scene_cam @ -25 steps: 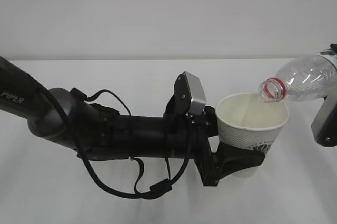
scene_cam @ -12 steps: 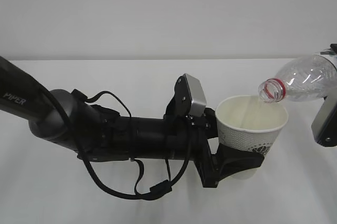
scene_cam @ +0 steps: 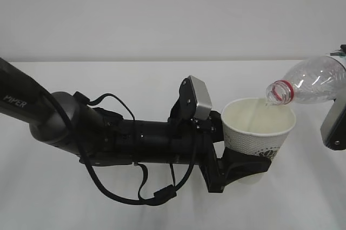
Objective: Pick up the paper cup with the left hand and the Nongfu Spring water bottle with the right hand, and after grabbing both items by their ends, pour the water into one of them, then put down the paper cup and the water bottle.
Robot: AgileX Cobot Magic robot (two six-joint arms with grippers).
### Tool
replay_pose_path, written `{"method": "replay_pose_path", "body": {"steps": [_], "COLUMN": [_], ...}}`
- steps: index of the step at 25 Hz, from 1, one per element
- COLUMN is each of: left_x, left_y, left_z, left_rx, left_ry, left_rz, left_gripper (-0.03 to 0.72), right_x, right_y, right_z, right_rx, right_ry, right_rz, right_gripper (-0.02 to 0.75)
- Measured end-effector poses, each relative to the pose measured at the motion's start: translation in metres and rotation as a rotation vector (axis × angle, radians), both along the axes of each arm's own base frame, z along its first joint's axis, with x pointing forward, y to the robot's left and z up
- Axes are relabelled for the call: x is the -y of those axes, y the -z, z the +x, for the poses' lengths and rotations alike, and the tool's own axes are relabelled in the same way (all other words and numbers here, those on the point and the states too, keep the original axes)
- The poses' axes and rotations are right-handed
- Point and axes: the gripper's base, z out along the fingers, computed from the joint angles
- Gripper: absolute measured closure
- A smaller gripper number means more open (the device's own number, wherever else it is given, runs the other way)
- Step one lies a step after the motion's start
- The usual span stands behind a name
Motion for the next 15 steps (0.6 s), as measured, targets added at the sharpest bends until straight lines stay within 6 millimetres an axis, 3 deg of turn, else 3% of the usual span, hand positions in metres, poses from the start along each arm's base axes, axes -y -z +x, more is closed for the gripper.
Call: {"method": "replay_pose_path", "body": {"steps": [15], "left_x": [0.0], "left_y": [0.0], "left_z": [0.0], "left_rx": [0.0], "left_ry": [0.0], "left_rz": [0.0], "left_gripper": [0.151], "right_x": [0.0001], "right_y": [0.0], "right_z": [0.0], "right_rx": [0.0], "right_ry": [0.001], "right_rz": [-0.001], "right_gripper": [0.242]}}
